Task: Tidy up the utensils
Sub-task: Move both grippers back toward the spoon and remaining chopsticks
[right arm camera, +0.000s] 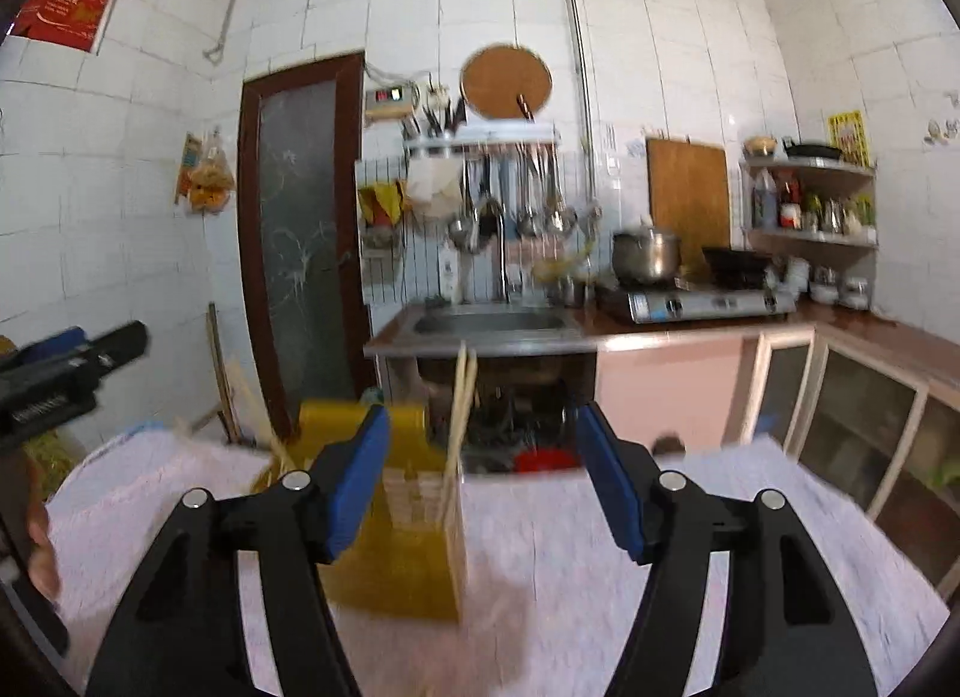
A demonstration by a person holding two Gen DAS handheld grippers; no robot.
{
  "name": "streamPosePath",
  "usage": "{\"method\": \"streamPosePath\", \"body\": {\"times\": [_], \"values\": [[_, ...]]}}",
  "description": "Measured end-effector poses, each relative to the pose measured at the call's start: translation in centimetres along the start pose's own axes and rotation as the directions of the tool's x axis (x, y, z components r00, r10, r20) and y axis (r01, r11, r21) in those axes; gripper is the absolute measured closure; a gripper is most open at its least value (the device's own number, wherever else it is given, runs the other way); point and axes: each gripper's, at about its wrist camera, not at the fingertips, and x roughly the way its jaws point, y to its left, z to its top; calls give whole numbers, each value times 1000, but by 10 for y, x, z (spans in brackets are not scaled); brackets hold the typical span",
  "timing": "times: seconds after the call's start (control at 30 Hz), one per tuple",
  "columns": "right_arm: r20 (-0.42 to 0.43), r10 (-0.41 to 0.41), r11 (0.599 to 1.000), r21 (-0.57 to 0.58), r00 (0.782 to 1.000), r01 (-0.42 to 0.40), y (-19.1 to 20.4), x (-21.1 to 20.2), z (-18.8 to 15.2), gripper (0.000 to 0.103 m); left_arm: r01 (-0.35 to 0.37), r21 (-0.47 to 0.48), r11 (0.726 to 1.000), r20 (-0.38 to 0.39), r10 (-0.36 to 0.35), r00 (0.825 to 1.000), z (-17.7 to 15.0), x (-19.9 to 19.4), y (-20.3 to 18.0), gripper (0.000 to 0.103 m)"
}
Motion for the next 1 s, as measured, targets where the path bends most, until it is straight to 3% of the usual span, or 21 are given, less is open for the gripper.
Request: {"method": "streamPosePath", "body": {"times": [0.2,0.43,0.77,0.87,0.93,1.0], "values": [[-193,-11,1000,12,981,14,6,-13,-60,38,-28,12,1000,-152,29,988,-50,-30,17,5],[-365,-50,999,-23,930,44,19,2,-115,39,-44,41,998,-354,56,934,-121,-28,27,5],[-516,-106,994,-73,850,80,31,46,-146,40,-25,22,999,-483,32,875,-166,-5,34,5],[-556,-100,995,-60,825,80,32,59,-149,53,-16,0,1000,-509,13,861,-174,-2,37,5],[-559,-99,995,-50,823,85,34,62,-149,57,-16,12,1000,-512,20,859,-175,-1,34,5],[-561,-80,997,-34,824,74,35,61,-149,72,-13,36,999,-516,29,856,-177,-2,30,5]]}}
